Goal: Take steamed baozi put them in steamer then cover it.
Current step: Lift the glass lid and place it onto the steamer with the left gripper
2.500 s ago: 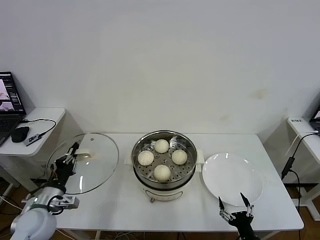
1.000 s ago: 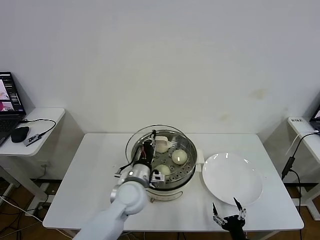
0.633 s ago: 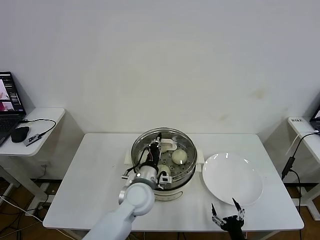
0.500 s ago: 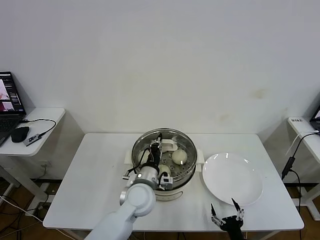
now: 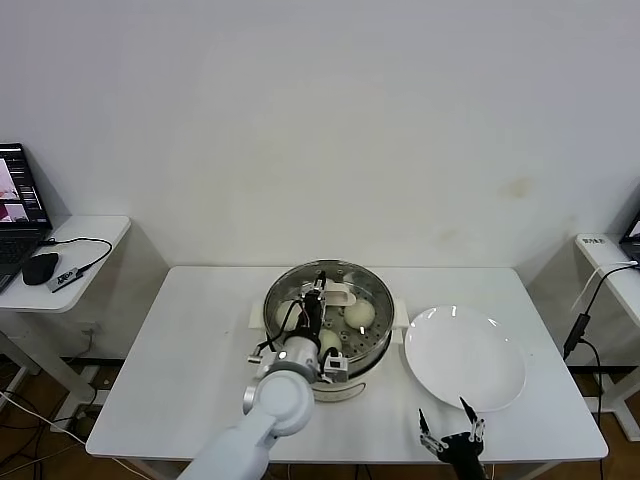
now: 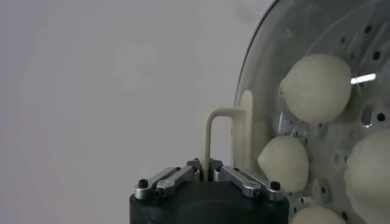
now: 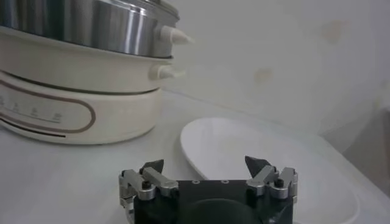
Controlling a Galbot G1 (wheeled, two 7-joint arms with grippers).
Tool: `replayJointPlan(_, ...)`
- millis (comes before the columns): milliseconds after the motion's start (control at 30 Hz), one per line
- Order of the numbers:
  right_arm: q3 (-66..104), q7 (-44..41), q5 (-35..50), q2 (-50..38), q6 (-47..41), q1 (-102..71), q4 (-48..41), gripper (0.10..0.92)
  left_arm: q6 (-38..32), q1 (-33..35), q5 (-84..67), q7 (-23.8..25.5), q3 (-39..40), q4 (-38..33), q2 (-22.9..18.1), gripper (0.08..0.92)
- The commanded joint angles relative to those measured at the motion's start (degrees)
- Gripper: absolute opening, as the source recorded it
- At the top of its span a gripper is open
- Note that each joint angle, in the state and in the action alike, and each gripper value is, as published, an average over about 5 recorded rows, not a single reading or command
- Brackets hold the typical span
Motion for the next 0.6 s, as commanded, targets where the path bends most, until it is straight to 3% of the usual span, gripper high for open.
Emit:
replayJointPlan(33, -0.1, 0.0, -0.1, 0.0, 0.1, -0.1, 0.0, 0.823, 0.0, 0.2, 0.3, -0.3, 0.1, 0.4, -0.7, 0.148)
replayJointPlan(267, -0.2, 0.0, -0.2, 0.0, 0.2, -0.2, 0.1, 0.823, -0.4, 0.6, 0.0, -1.3, -0.7, 0.4, -1.3, 0.17)
replayJointPlan(600, -0.9, -0.1, -0.7, 0.0, 0.1, -0.3, 0.2, 0.823, -0.5, 3.2, 0.0, -2.0, -1.6, -3.7, 0.0, 0.446)
